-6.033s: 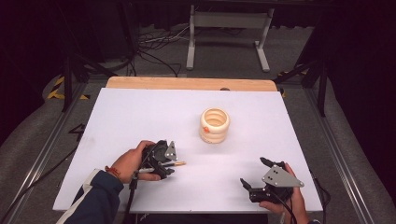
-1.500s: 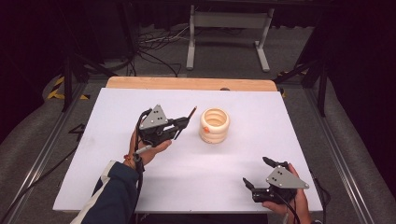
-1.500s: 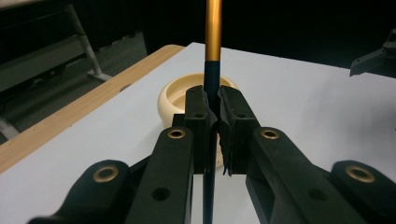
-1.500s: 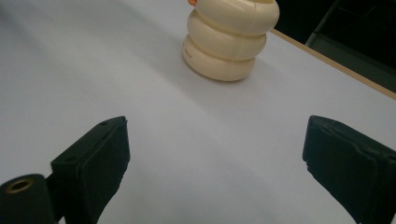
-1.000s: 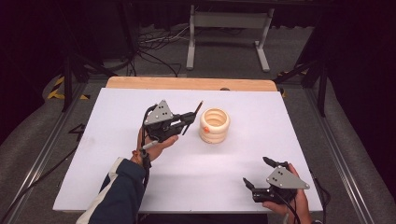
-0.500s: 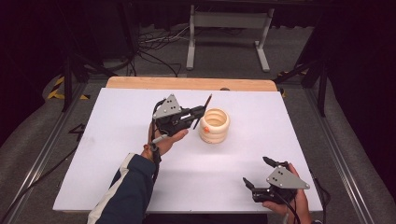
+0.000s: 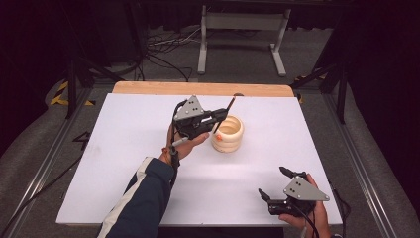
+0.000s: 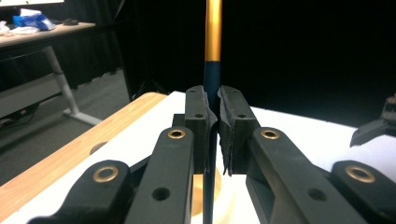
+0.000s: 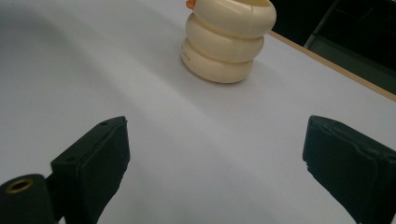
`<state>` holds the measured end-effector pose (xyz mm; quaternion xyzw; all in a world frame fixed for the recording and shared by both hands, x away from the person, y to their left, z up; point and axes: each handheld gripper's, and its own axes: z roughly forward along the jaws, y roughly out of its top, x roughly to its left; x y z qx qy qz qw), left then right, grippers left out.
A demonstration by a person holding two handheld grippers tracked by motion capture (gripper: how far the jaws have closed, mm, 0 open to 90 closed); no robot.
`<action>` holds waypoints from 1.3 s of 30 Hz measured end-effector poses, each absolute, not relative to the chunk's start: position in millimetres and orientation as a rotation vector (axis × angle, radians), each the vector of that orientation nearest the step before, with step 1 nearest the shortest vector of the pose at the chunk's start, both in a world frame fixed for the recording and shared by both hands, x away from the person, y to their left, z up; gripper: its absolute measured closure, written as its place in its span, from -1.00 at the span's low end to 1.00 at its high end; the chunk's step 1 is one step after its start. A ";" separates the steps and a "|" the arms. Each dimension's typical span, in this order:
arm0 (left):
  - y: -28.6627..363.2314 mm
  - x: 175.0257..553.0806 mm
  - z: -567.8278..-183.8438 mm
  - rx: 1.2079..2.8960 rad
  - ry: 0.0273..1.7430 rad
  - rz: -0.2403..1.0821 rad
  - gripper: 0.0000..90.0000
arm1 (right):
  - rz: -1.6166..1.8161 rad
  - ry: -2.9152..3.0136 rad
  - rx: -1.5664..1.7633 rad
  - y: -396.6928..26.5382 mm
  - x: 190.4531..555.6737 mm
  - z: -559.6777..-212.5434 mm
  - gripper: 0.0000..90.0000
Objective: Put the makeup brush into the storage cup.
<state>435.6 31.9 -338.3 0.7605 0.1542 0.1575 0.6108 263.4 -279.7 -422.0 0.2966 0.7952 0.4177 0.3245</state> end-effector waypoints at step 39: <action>-11.6 467.6 -352.6 1.751 0.343 0.342 0.84 | 1.119 2.070 0.784 -284.0 261.6 -420.3 -0.82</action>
